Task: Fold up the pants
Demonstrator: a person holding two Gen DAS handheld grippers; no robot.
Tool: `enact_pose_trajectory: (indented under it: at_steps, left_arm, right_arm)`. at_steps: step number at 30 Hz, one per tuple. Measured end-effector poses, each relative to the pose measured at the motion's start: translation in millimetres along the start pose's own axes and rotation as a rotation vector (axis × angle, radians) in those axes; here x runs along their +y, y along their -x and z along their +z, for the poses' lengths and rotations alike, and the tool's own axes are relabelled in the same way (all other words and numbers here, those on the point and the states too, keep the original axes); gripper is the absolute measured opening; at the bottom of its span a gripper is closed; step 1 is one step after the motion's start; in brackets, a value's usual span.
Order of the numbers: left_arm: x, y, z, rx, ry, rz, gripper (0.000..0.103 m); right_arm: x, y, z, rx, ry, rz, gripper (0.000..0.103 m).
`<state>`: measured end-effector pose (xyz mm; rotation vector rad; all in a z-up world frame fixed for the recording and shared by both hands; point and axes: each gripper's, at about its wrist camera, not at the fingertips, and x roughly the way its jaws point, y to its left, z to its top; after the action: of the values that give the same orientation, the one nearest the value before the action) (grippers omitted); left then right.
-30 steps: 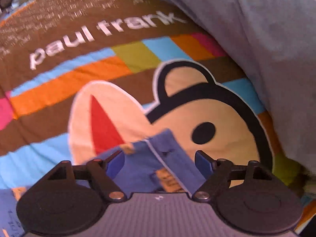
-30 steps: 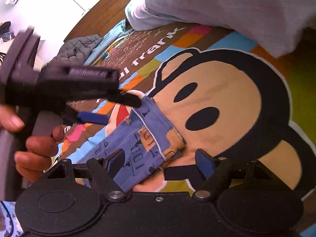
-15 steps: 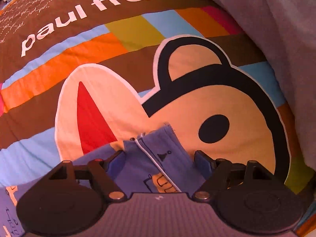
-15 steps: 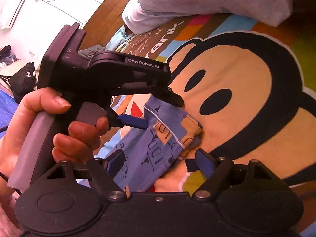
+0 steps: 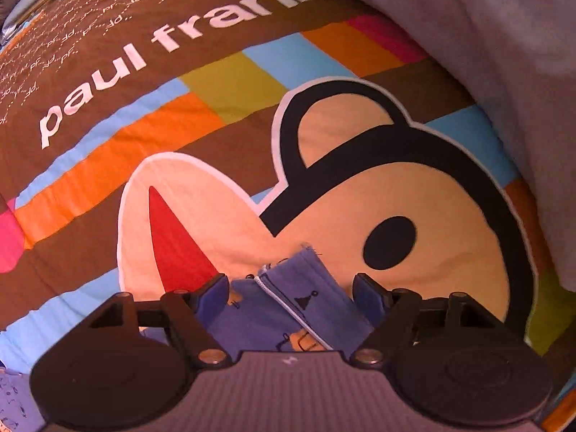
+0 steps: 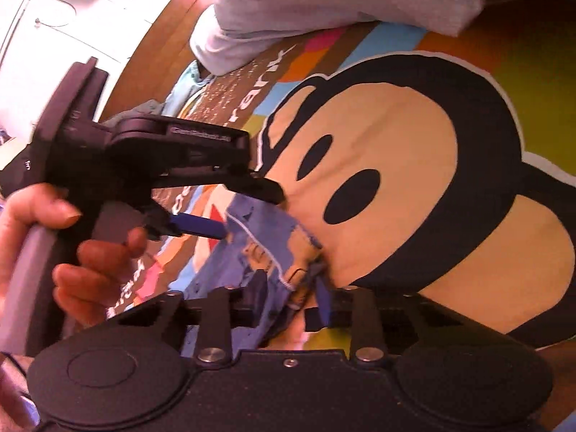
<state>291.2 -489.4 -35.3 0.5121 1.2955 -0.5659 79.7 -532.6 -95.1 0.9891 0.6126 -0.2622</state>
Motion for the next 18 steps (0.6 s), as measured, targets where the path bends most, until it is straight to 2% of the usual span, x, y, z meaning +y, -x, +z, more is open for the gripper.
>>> enact_pose_trajectory:
  at_steps: [5,9,12,18]
  left_arm:
    - [-6.6,17.7,0.9,0.013,-0.011,-0.062,0.080]
    - [-19.2,22.9,3.6,0.047,-0.027,-0.088,0.080]
    - [-28.0,20.2,7.7,0.092,-0.022,-0.029,0.079]
    - [-44.8,4.5,8.7,0.204,-0.043,0.069,0.075]
  right_arm:
    - [4.2,-2.3,-3.4,-0.025,0.031,-0.042,0.014]
    - [21.7,-0.9,-11.0,-0.062,0.173,-0.077,0.011]
    - [44.1,4.1,-18.8,-0.099,0.328,-0.073,0.011]
    - [83.2,3.5,-43.6,-0.110,0.632,-0.091,0.011]
